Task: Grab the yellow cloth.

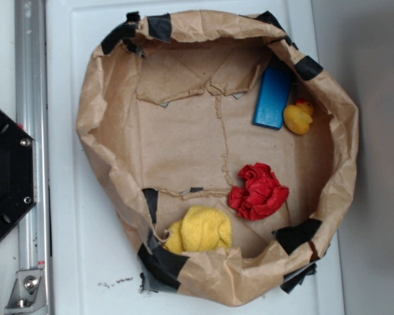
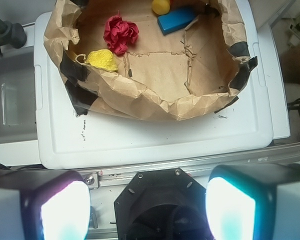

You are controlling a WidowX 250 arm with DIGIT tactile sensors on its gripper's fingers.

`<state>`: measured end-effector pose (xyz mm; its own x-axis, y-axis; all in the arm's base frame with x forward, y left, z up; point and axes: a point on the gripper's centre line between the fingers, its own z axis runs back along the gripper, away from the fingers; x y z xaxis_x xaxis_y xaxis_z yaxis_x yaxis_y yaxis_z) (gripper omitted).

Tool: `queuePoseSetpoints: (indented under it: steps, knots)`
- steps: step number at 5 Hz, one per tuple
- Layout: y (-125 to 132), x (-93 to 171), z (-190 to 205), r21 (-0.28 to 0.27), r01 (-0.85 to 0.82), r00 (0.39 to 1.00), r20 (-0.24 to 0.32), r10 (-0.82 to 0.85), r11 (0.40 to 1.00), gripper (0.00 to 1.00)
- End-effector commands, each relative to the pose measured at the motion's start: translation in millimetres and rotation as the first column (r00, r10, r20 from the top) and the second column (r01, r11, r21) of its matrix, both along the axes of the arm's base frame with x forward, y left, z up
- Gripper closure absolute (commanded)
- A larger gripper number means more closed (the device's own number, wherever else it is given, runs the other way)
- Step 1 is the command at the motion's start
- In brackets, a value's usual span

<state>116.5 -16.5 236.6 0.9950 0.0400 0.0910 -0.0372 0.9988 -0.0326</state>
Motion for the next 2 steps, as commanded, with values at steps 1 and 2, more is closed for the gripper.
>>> queuePoseSetpoints:
  steps: [1, 2]
  knots:
    - [0.0, 0.0, 0.0, 0.0, 0.0, 1.0, 0.0, 0.0, 1.0, 0.0]
    - [10.6, 50.1, -6.2, -0.124, -0.215, 0.976, 0.006, 0.217, 0.969, 0.0]
